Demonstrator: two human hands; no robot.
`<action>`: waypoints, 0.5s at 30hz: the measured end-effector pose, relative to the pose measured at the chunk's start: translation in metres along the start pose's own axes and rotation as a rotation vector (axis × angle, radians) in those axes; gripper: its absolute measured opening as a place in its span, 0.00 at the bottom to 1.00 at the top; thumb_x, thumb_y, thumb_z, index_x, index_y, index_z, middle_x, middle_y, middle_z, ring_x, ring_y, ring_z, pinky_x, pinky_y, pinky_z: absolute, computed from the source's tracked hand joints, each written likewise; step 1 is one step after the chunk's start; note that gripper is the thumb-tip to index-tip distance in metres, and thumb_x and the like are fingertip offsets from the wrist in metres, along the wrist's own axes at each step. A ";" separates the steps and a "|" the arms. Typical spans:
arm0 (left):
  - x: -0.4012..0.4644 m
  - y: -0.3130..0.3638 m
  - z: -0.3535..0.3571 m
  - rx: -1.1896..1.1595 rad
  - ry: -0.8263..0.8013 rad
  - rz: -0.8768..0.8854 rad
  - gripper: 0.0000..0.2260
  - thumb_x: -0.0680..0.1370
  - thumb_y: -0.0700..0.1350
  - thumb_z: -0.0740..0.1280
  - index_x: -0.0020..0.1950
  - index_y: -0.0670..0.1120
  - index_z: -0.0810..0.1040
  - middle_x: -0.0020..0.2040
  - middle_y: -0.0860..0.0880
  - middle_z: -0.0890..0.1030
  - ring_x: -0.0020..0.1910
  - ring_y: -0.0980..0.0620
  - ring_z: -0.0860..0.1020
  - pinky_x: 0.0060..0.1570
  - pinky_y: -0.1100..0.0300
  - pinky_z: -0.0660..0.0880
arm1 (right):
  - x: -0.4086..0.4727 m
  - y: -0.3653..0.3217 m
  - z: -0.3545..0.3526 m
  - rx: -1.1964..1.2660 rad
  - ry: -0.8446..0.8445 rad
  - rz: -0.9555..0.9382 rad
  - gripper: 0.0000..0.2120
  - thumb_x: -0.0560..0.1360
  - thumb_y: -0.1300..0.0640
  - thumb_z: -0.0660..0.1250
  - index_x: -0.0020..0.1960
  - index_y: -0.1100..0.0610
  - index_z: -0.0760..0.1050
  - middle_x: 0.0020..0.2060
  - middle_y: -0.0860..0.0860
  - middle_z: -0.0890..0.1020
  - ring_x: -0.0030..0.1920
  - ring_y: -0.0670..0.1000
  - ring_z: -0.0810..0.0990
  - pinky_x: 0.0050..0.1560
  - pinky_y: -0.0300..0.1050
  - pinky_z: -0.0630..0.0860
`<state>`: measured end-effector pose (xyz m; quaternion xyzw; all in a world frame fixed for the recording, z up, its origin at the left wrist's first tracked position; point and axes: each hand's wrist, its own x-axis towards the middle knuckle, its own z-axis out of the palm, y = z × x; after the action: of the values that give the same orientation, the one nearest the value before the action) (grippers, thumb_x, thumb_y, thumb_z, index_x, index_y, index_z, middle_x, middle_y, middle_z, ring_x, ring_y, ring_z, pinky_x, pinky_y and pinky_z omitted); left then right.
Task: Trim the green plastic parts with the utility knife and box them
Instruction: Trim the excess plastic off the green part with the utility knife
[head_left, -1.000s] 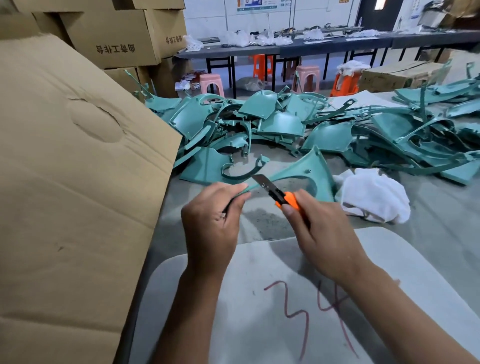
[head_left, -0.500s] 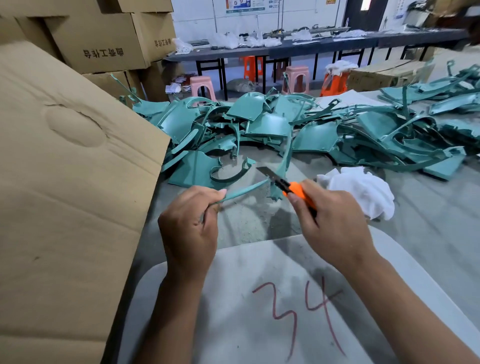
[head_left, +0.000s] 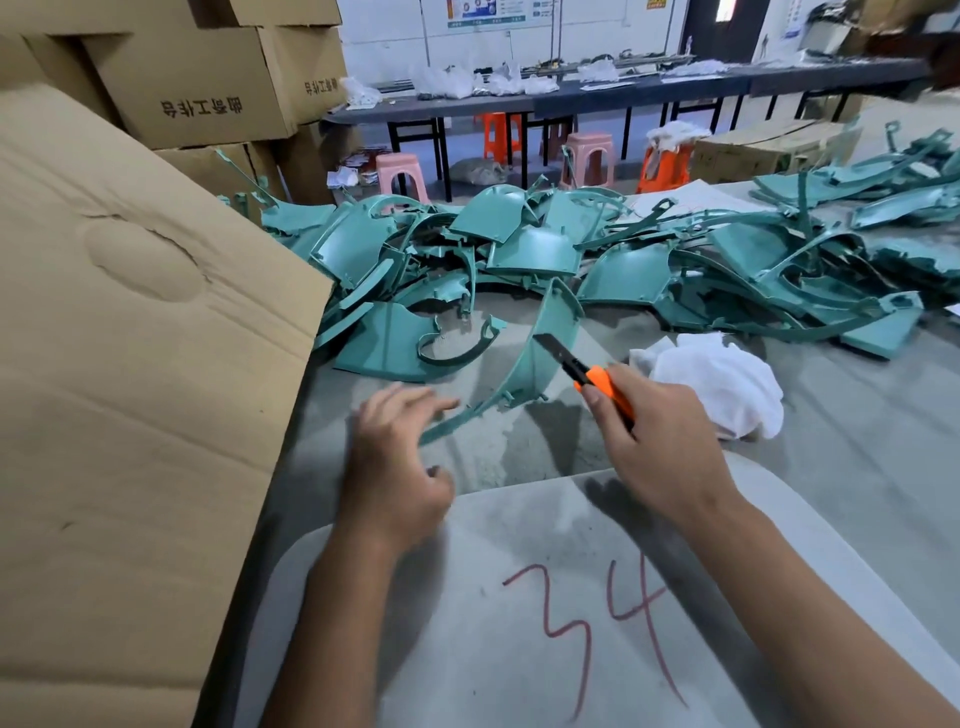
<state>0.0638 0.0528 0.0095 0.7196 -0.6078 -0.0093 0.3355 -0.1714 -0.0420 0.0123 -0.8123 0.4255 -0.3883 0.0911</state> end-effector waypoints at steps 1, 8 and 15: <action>0.000 0.008 0.005 -0.013 -0.037 0.045 0.29 0.70 0.41 0.74 0.71 0.53 0.76 0.69 0.51 0.76 0.72 0.50 0.68 0.78 0.45 0.58 | -0.001 -0.002 0.001 -0.001 -0.015 -0.022 0.15 0.84 0.49 0.62 0.41 0.54 0.71 0.27 0.47 0.74 0.27 0.50 0.72 0.30 0.50 0.70; 0.008 0.017 0.017 -0.119 0.206 0.104 0.12 0.80 0.43 0.70 0.63 0.47 0.84 0.49 0.47 0.87 0.44 0.43 0.81 0.44 0.54 0.78 | -0.005 -0.006 -0.006 0.038 -0.014 -0.114 0.16 0.85 0.48 0.60 0.42 0.55 0.71 0.27 0.47 0.72 0.27 0.54 0.71 0.31 0.56 0.71; 0.008 0.016 0.010 -0.080 0.214 0.214 0.11 0.80 0.52 0.67 0.58 0.54 0.86 0.40 0.55 0.80 0.42 0.50 0.76 0.43 0.52 0.64 | 0.001 -0.008 -0.009 -0.113 0.079 -0.037 0.17 0.84 0.47 0.60 0.42 0.56 0.71 0.26 0.48 0.72 0.27 0.56 0.72 0.29 0.53 0.70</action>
<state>0.0477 0.0403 0.0133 0.6336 -0.6410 0.0790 0.4259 -0.1723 -0.0365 0.0232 -0.8079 0.4348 -0.3972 0.0209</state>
